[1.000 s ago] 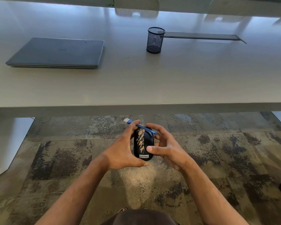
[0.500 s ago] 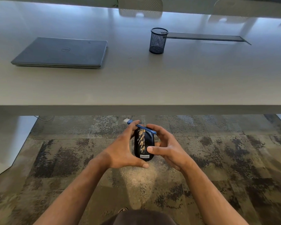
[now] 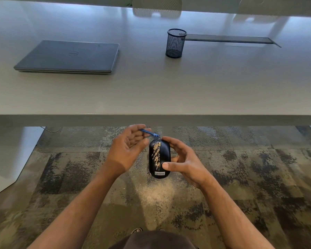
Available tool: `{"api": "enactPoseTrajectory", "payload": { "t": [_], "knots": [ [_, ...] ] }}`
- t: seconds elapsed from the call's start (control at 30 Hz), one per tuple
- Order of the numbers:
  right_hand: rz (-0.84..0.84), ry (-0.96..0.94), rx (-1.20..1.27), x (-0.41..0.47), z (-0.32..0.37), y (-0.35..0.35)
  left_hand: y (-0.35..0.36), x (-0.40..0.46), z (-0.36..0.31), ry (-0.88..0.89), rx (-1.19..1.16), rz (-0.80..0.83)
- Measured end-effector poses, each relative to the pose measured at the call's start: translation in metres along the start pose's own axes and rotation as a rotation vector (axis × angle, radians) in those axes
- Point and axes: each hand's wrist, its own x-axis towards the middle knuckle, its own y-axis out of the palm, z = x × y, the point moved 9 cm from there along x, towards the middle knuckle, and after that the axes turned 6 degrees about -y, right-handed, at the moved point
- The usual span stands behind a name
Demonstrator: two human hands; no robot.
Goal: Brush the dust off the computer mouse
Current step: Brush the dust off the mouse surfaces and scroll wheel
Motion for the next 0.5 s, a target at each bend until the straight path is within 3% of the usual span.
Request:
{"api": "enactPoseTrajectory", "payload": {
  "t": [0.3,0.5],
  "knots": [
    [0.010,0.010,-0.042,-0.001,-0.003,-0.004,-0.007,0.004,0.004,-0.094,-0.149,-0.162],
    [-0.005,0.010,-0.036,0.002,-0.006,-0.008,-0.017,-0.001,-0.008,-0.039,0.086,-0.251]
  ]
}}
